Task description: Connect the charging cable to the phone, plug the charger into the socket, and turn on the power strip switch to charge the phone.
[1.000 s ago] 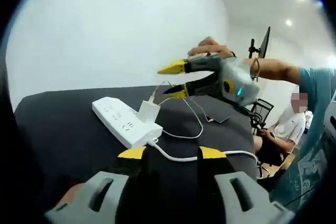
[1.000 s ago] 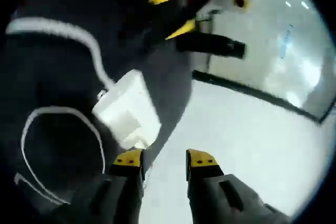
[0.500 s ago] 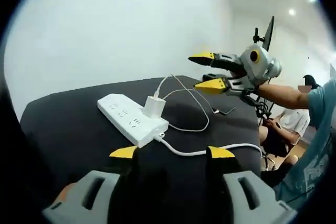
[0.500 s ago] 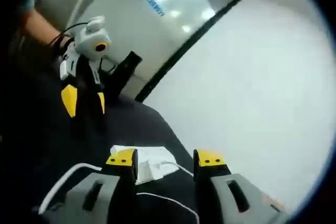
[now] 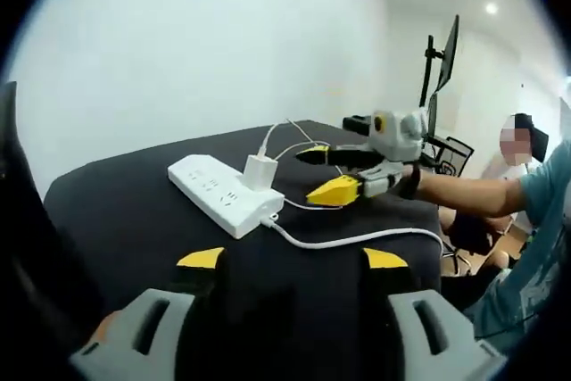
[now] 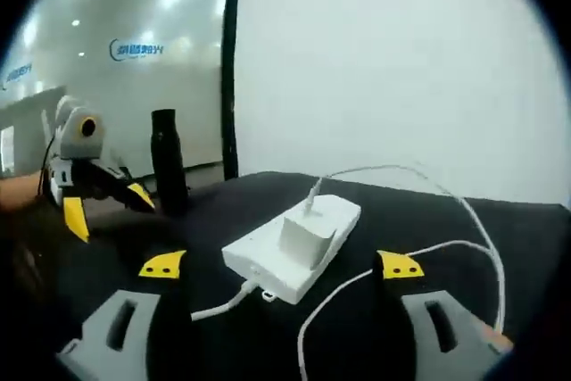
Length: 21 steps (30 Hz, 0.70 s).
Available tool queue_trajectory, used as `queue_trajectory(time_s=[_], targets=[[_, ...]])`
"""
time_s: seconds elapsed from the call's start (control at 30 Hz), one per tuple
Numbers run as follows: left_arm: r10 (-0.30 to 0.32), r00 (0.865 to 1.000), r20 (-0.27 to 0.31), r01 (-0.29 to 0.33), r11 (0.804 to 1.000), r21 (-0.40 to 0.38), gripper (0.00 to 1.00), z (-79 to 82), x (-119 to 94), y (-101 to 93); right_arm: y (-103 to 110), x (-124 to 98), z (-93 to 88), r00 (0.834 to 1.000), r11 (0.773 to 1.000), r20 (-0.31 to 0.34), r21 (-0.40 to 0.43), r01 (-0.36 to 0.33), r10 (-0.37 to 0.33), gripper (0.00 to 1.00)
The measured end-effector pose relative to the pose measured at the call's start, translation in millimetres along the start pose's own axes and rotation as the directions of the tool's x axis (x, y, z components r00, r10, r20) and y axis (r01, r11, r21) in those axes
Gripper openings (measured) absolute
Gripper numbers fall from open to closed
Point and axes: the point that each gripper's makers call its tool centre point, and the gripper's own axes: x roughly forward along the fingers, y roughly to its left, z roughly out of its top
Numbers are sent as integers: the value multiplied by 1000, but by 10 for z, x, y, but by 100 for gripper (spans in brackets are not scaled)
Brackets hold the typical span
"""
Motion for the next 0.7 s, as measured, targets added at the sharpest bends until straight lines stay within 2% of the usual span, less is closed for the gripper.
queue_trajectory(time_s=[0.07, 0.1, 0.17, 0.27, 0.33, 0.43, 0.7], targets=[[-2, 1000, -6, 2, 1000, -4, 56, -34, -6, -8, 43, 111, -87, 1000, 1000, -19, 6, 2, -1, 82], [-3, 1000, -12, 3, 1000, -3, 55, -59, -9, -14, 15, 170, -146, 999, 1000, -41, -10, 17, -17, 82], [-5, 1000, -25, 5, 1000, 5, 55, -98, -15, -25, -1, 223, -201, 999, 1000, -47, -16, 27, -27, 78], [0, 999, -34, 1, 1000, 14, 55, -122, -31, 9, -24, 237, -260, 998, 999, -55, -2, 34, -35, 65], [2, 999, -32, -1, 1000, 15, 54, -126, -38, 18, -37, 242, -252, 999, 999, -45, 24, 30, -29, 57], [8, 1000, -29, -8, 1000, 13, 54, -136, -41, 56, -32, 266, -237, 999, 999, -34, 29, 30, -29, 53], [15, 999, -31, -15, 1000, 11, 53, -133, -27, 115, -28, 317, -317, 998, 999, -60, 26, 30, -28, 42]])
